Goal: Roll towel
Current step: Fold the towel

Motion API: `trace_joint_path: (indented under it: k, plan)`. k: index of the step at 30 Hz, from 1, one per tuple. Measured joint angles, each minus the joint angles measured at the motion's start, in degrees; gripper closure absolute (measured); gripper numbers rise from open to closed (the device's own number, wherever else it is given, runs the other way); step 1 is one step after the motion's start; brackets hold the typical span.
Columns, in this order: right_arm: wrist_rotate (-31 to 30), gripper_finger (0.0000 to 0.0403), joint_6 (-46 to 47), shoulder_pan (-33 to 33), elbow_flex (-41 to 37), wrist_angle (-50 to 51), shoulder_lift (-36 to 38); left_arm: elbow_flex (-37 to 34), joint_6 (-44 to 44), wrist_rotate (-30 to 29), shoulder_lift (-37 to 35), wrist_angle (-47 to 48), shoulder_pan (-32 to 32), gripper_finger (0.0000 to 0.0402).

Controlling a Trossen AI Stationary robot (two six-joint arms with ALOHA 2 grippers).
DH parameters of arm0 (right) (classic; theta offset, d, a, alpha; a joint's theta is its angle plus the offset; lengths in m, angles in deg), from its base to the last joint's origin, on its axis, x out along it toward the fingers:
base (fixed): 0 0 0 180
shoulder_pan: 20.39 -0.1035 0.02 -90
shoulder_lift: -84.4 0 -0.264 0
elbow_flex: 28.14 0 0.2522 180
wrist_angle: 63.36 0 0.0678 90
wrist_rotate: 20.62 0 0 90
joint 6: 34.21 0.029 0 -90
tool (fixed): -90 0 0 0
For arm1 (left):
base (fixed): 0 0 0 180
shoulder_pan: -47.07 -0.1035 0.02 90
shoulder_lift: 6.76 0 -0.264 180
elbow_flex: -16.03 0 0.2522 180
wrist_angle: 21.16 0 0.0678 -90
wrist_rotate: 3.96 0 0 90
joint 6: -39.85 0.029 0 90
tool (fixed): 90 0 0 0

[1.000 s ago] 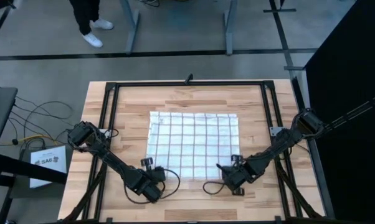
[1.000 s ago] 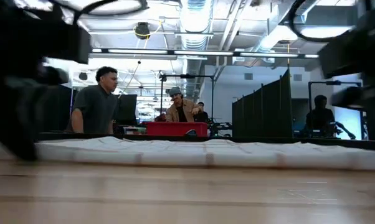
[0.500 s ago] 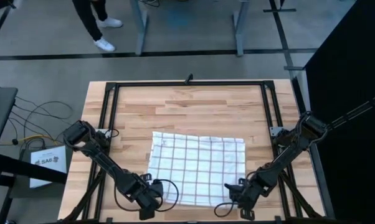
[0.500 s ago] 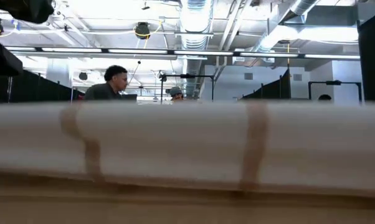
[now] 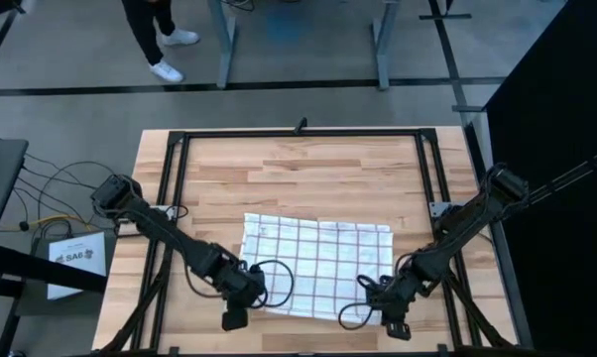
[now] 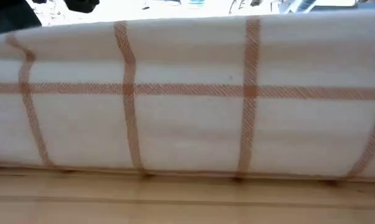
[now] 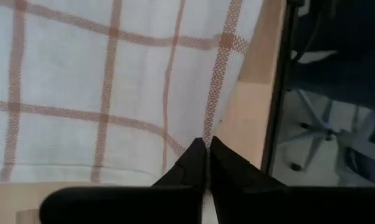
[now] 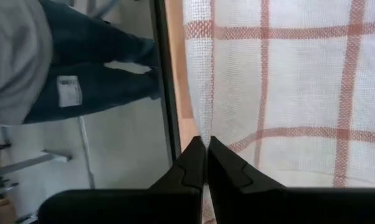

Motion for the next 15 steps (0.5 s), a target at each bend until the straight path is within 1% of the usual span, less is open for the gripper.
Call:
trace_joint_path:
  k: [7,11,15]
  plan:
    - [1.09,0.0403,3.32,3.27,-10.44,-7.85,6.58,-3.29,7.57,5.63,0.03,-2.11,-4.84,0.0401]
    - [2.67,0.0403,3.90,6.17,-15.14,-10.64,10.84,-4.60,11.26,6.97,0.05,-2.36,-7.69,0.0401]
    - [4.81,0.0403,3.59,8.73,-18.55,-10.90,13.54,-5.17,15.72,7.05,0.05,-3.21,-10.39,0.0401]
